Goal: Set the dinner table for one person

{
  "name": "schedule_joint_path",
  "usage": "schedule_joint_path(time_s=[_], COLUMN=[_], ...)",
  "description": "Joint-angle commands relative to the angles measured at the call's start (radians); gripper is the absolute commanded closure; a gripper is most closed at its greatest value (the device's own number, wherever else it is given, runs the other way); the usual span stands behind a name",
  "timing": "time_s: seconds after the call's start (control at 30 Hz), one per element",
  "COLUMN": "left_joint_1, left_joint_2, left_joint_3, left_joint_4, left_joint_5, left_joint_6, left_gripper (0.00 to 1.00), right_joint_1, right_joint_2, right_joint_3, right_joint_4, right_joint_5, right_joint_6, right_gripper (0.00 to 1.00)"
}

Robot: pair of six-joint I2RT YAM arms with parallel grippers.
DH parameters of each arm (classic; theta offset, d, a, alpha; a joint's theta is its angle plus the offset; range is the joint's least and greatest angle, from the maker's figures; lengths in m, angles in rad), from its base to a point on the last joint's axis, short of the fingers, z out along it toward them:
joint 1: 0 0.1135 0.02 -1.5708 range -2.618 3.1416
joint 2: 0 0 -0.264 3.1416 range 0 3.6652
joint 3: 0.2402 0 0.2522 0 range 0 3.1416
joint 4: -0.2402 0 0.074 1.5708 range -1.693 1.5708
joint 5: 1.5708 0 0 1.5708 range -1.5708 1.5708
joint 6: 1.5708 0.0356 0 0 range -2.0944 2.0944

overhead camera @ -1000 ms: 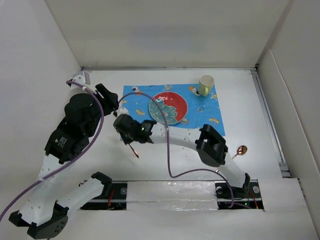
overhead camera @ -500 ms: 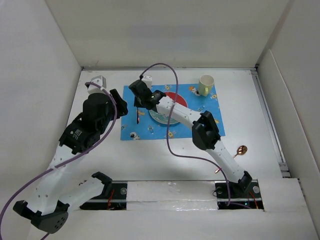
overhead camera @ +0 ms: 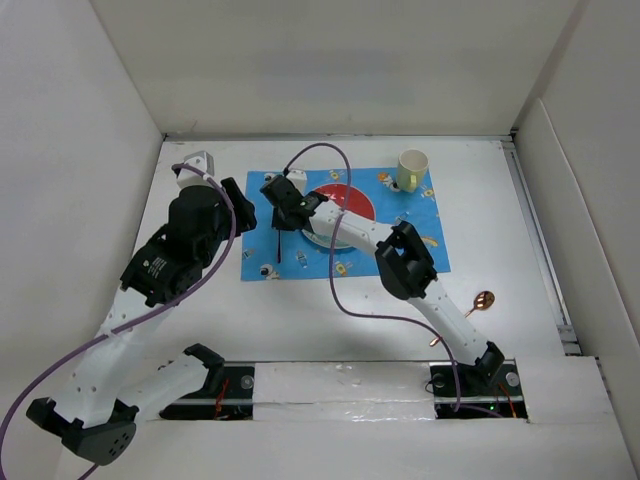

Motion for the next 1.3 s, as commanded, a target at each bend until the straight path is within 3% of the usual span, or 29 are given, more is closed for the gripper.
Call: schedule_joint_path(time_s=[0.0,0.2,0.3,0.33,0.43,0.57,0.6,0.63,0.67,0.7,0.73,0.77,0.8,0.9,0.93,0.97,1.0,1.03,1.07,1.1,1.17,1.23,1.27], left_joint_1=[-0.004,-0.004,-0.004,-0.004,-0.004,-0.004,-0.004,-0.004,-0.004,-0.004,-0.004,-0.004,-0.004,-0.004,-0.004,-0.047,-0.103,-0.171,-0.326,-0.389,-0.476,-0.556,-0.572], left_joint_2=[0.001,-0.002,-0.007,-0.007,-0.002,0.026,0.036,0.061,0.061,0.084,0.09,0.105,0.134,0.225,0.248,0.272,0.332,0.372,0.416,0.52,0.633,0.772,0.808], left_joint_3=[-0.006,-0.012,-0.015,-0.015,-0.012,0.003,0.011,0.023,0.029,0.032,0.037,0.035,0.035,0.04,0.035,0.038,0.051,0.073,0.131,0.162,0.257,0.336,0.356], left_joint_4=[0.053,0.05,0.053,0.053,0.069,0.09,0.096,0.105,0.115,0.125,0.138,0.159,0.167,0.22,0.245,0.269,0.289,0.283,0.265,0.256,0.238,0.24,0.26], left_joint_5=[-0.017,-0.027,-0.027,-0.024,-0.02,-0.02,-0.02,-0.011,-0.002,0.007,0.045,0.073,0.093,0.258,0.385,0.421,0.403,0.274,0.197,0.138,0.124,0.173,0.199], left_joint_6=[0.008,0.008,0.005,0.005,0.008,0.011,0.013,0.019,0.019,0.021,0.028,0.034,0.043,0.1,0.112,0.122,0.132,0.149,0.163,0.191,0.194,0.183,0.189], left_gripper=[0.51,0.51,0.51,0.51,0.51,0.57,0.64,0.74,0.74,0.85,0.9,1.0,1.0,1.0,1.0,1.0,1.0,1.0,1.0,1.0,1.0,0.91,0.8], right_joint_1=[-0.007,-0.007,-0.018,-0.018,-0.04,-0.06,-0.07,-0.089,-0.089,-0.116,-0.133,-0.153,-0.174,-0.279,-0.347,-0.389,-0.433,-0.473,-0.554,-0.593,-0.699,-0.754,-0.776], right_joint_2=[-0.007,0.006,-0.011,-0.031,-0.066,-0.235,-0.27,-0.35,-0.35,-0.443,-0.497,-0.557,-0.676,-0.868,-0.993,-1.057,-1.115,-1.225,-1.276,-1.324,-1.43,-1.468,-1.482], right_joint_3=[-0.034,-0.03,-0.022,-0.02,-0.002,-0.054,-0.089,-0.114,-0.144,-0.186,-0.286,-0.348,-0.412,-0.682,-0.747,-0.855,-0.894,-0.922,-0.951,-0.953,-0.933,-0.86,-0.828], right_joint_4=[0.045,0.042,0.056,0.07,0.082,0.141,0.144,0.147,0.151,0.154,0.173,0.186,0.2,0.225,0.22,0.213,0.198,0.149,0.124,0.101,0.037,-0.035,-0.057], right_joint_5=[-0.001,-0.007,-0.042,-0.059,-0.13,-0.178,-0.17,-0.158,-0.155,-0.158,-0.161,-0.158,-0.155,-0.132,-0.124,-0.128,-0.139,-0.141,-0.142,-0.145,-0.179,-0.203,-0.24], right_joint_6=[0.023,0.027,0.023,0.021,0.017,-0.068,-0.083,-0.109,-0.118,-0.124,-0.135,-0.14,-0.143,-0.148,-0.146,-0.143,-0.14,-0.138,-0.135,-0.138,-0.154,-0.17,-0.175], right_gripper=[1.0,1.0,0.84,0.71,0.55,0.49,0.48,0.49,0.52,0.59,0.8,0.93,1.0,1.0,1.0,1.0,1.0,1.0,1.0,1.0,1.0,1.0,1.0])
